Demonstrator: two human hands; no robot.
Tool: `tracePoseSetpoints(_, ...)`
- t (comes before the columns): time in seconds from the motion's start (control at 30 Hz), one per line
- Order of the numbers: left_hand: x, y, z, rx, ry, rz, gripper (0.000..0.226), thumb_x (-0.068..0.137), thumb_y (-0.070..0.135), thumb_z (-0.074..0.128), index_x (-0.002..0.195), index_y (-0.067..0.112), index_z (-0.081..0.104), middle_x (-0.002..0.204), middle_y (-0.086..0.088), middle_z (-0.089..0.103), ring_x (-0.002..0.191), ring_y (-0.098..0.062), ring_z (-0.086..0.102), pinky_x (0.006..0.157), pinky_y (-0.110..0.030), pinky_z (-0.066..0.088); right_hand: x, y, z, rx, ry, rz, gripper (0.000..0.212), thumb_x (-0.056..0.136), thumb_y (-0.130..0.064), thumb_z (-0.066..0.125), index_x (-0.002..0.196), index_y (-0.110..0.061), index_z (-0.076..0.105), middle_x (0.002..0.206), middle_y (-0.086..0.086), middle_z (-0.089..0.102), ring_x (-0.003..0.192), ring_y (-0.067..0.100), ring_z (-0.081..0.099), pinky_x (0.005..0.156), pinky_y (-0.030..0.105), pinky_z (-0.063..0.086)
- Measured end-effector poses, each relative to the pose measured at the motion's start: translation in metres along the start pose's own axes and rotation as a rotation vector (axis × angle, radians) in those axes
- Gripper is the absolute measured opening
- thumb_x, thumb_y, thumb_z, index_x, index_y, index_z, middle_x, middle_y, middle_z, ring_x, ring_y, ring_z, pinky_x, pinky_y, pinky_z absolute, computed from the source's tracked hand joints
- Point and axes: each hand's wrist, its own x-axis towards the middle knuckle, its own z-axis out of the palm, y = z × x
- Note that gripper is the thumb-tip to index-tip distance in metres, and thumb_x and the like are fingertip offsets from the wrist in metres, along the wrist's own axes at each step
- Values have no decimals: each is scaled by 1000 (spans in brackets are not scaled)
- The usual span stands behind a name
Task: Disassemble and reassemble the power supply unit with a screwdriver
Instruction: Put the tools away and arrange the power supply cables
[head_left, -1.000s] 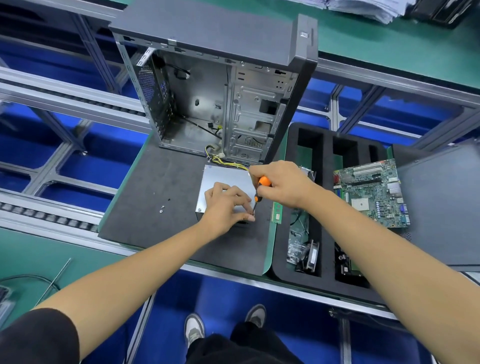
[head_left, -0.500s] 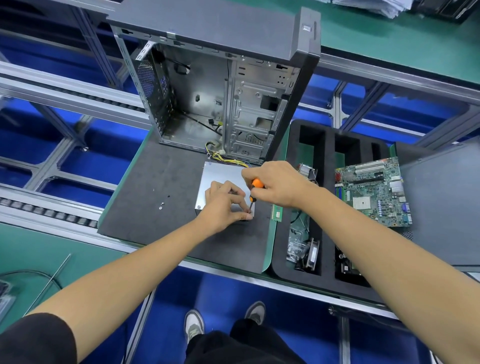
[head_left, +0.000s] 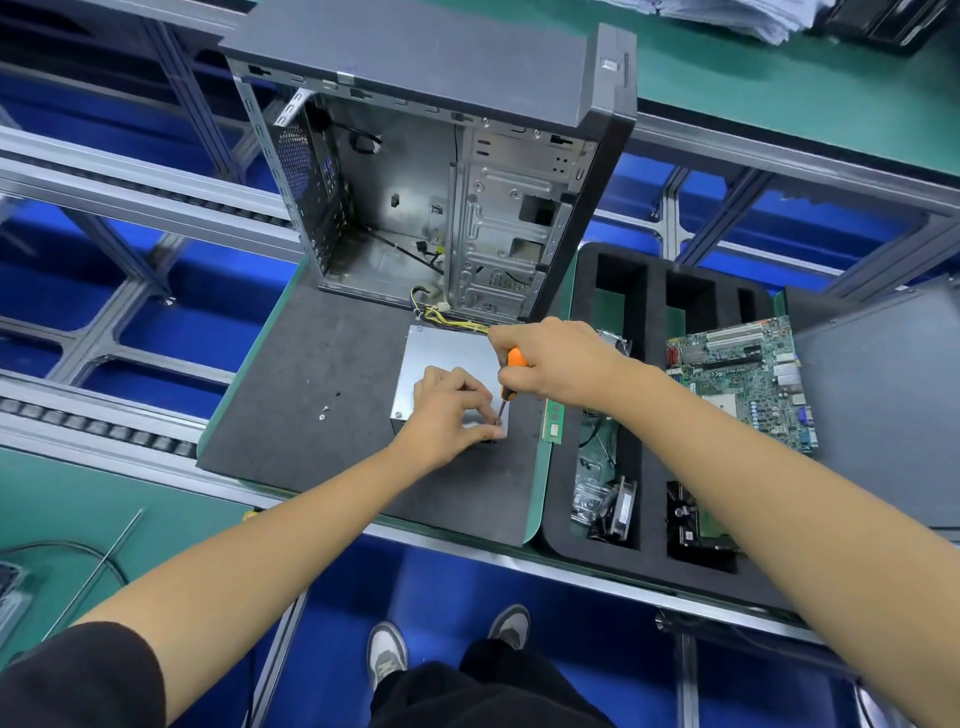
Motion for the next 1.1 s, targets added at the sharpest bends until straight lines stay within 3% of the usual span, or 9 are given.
tracePoseSetpoints(0.2, 1, -2, 3, 25, 8, 11, 20, 69, 51, 87, 71, 36, 75, 93, 32, 57, 95, -6, 29, 79, -28, 19, 4, -10, -19, -125, -147, -146, 10, 81, -34, 54, 80, -30, 45, 63, -8, 54, 61, 6, 49, 54, 30, 28)
tracePoseSetpoints(0.4, -1, -5, 3, -4, -11, 14, 19, 72, 50, 86, 71, 34, 75, 90, 35, 51, 95, -6, 29, 82, -28, 20, 7, -20, -23, -236, -182, -227, 26, 72, -55, 35, 82, -32, 42, 60, -10, 50, 57, 2, 45, 51, 30, 23)
tracePoseSetpoints(0.5, -1, -4, 2, -10, -37, 6, 19, 74, 51, 85, 72, 35, 74, 93, 31, 54, 97, -6, 29, 85, -28, 22, 9, -21, -17, -203, -165, -185, 14, 78, -41, 48, 80, -29, 45, 61, -7, 50, 58, 5, 46, 51, 30, 26)
tracePoseSetpoints(0.6, 0, -2, -2, -8, -54, 5, 15, 76, 50, 83, 74, 41, 71, 95, 26, 56, 99, -8, 31, 88, -30, 24, 9, -24, -11, -117, -105, -62, 6, 84, -27, 56, 84, -23, 51, 64, -5, 57, 63, 21, 52, 54, 34, 39)
tracePoseSetpoints(0.7, 0, 0, -3, -14, -46, 33, 13, 77, 47, 83, 78, 36, 75, 96, 24, 61, 99, -11, 33, 88, -33, 27, 5, -24, -8, -93, -83, 16, 11, 86, -30, 55, 88, -23, 48, 67, -2, 59, 67, 27, 54, 55, 36, 42)
tracePoseSetpoints(0.8, 0, 0, -3, -12, -65, 21, 13, 77, 45, 84, 77, 34, 76, 95, 21, 64, 99, -10, 32, 87, -34, 27, 1, -25, -13, -312, -66, -177, 16, 83, -41, 46, 93, -29, 41, 67, -8, 51, 56, 17, 48, 48, 29, 26)
tracePoseSetpoints(0.87, 0, 1, -3, -27, -62, -4, 13, 75, 41, 87, 75, 34, 76, 89, 24, 63, 101, -11, 33, 86, -33, 24, 4, -27, -22, -416, -102, -373, 18, 83, -36, 47, 97, -32, 37, 76, -11, 49, 52, 12, 41, 46, 26, 21)
tracePoseSetpoints(0.97, 0, 2, -3, -50, -52, -11, 13, 72, 37, 89, 74, 34, 77, 85, 29, 57, 101, -11, 30, 87, -31, 23, 10, -29, -28, -619, -201, -543, 14, 91, -30, 52, 97, -30, 39, 77, -9, 48, 52, 20, 39, 45, 27, 16)
tracePoseSetpoints(1.1, 0, 1, -6, -64, -83, -48, 12, 75, 45, 86, 78, 39, 76, 93, 22, 66, 104, -12, 34, 93, -31, 24, 11, -35, -22, -625, -126, -289, 18, 97, -36, 41, 86, -22, 37, 58, -1, 39, 47, 18, 32, 46, 31, 17)
